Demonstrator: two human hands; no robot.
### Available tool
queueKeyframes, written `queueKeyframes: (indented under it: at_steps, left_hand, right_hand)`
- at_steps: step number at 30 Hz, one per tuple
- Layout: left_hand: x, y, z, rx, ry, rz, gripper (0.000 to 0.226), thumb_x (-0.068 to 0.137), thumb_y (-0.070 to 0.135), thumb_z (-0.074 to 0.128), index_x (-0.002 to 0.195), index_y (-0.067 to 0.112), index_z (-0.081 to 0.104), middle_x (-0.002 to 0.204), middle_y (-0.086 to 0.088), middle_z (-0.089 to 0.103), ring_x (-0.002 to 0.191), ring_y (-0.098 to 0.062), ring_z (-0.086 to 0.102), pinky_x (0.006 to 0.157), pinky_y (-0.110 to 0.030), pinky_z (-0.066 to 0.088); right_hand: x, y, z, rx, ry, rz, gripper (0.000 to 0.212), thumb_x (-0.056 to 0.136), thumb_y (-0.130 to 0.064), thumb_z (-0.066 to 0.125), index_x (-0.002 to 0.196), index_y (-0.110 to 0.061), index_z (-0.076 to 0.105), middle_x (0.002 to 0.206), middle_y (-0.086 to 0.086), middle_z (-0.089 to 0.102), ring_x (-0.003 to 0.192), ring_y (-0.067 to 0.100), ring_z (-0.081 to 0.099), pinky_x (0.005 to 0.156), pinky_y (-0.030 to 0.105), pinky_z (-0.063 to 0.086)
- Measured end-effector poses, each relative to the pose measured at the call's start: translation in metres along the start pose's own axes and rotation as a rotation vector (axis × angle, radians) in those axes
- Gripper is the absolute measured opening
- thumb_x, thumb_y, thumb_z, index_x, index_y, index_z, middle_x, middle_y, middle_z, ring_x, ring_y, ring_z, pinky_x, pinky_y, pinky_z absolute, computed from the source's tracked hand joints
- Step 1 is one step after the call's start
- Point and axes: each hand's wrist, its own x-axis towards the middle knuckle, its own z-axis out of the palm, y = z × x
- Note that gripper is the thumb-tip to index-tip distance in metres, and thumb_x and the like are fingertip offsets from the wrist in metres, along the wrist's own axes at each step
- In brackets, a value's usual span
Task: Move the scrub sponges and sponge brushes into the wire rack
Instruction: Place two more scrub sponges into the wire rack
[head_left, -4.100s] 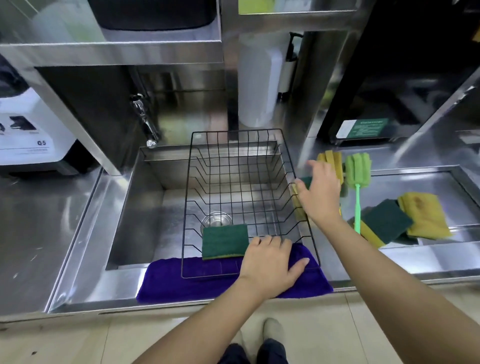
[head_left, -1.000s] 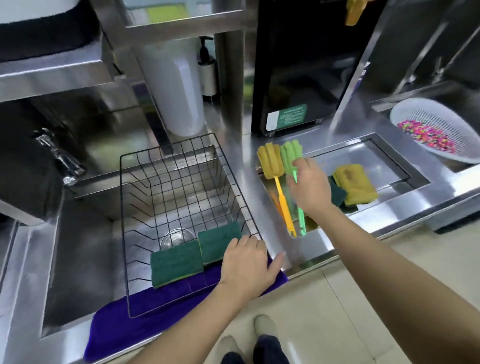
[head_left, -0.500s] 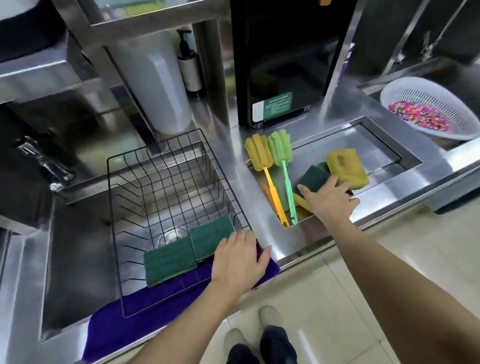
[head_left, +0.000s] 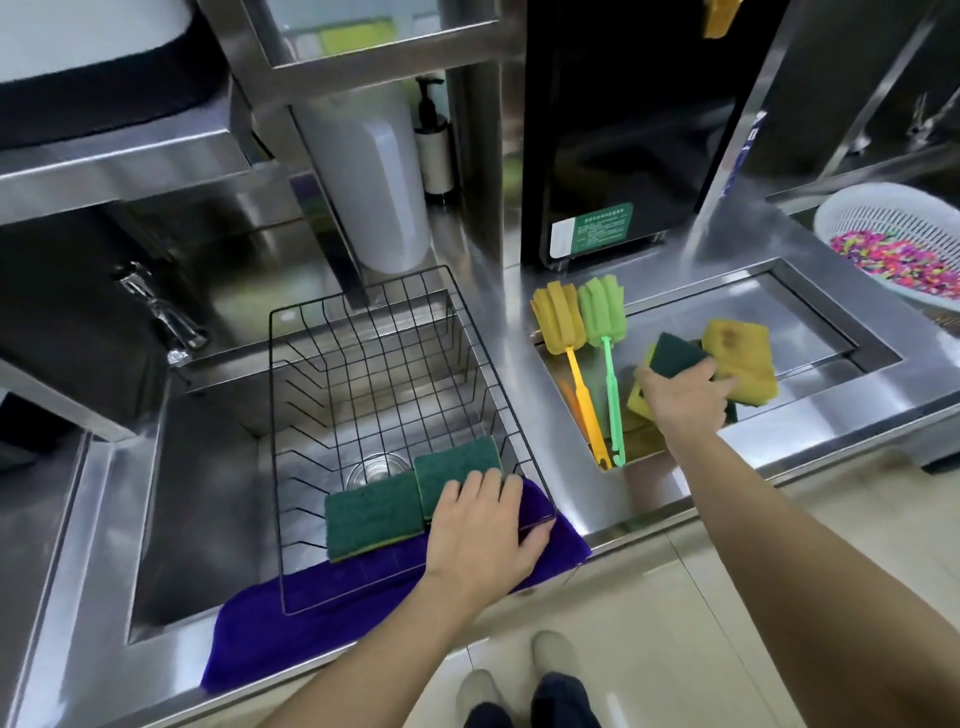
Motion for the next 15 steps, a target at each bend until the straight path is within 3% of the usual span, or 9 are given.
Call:
queueKeyframes:
  at_steps: [4,8,12,15]
  left_hand:
    - [-0.006,-0.014,0.0,0.005,0.014,0.018,0.053,0.081,0.061,0.038,0.081,0.013,0.059,0.076,-0.004,0.059,0.07,-0.024,0.054,0.063,-0.037,0.044]
    - [-0.013,-0.024,-0.005,0.0,-0.028,-0.037,0.062,0.08,0.069,0.03,0.086,0.014,0.058,0.084,-0.002,0.059,0.077,-0.023,0.053,0.068,-0.037,0.042]
    - [-0.021,-0.034,-0.007,-0.012,-0.044,-0.084,0.065,0.079,0.072,0.031,0.087,0.014,0.058,0.084,-0.002,0.059,0.078,-0.024,0.053,0.068,-0.038,0.043]
    - [-0.028,-0.041,-0.005,-0.021,-0.043,-0.1,0.065,0.078,0.072,0.033,0.087,0.013,0.059,0.084,-0.003,0.059,0.078,-0.024,0.053,0.068,-0.039,0.044]
  right_hand:
    - [-0.01,-0.031,-0.011,0.316,0.025,-0.044,0.078,0.076,-0.034,0.066,0.139,-0.01,0.027,0.134,0.021,0.037,0.115,0.038,0.047,0.101,0.047,0.042]
    - [-0.039,-0.069,-0.009,0.594,-0.192,-0.314,0.075,0.074,-0.019,0.067,0.137,-0.014,0.027,0.13,0.01,0.046,0.111,0.023,0.053,0.088,0.033,0.051]
    - [-0.077,-0.099,0.017,0.425,-0.361,-0.564,0.079,0.068,-0.021,0.071,0.136,-0.016,0.03,0.125,-0.001,0.045,0.118,0.018,0.047,0.105,0.045,0.041]
    - [-0.106,-0.113,0.043,0.192,-0.54,-0.76,0.087,0.061,-0.03,0.071,0.137,-0.023,0.029,0.131,0.0,0.046,0.125,0.023,0.042,0.108,0.05,0.034]
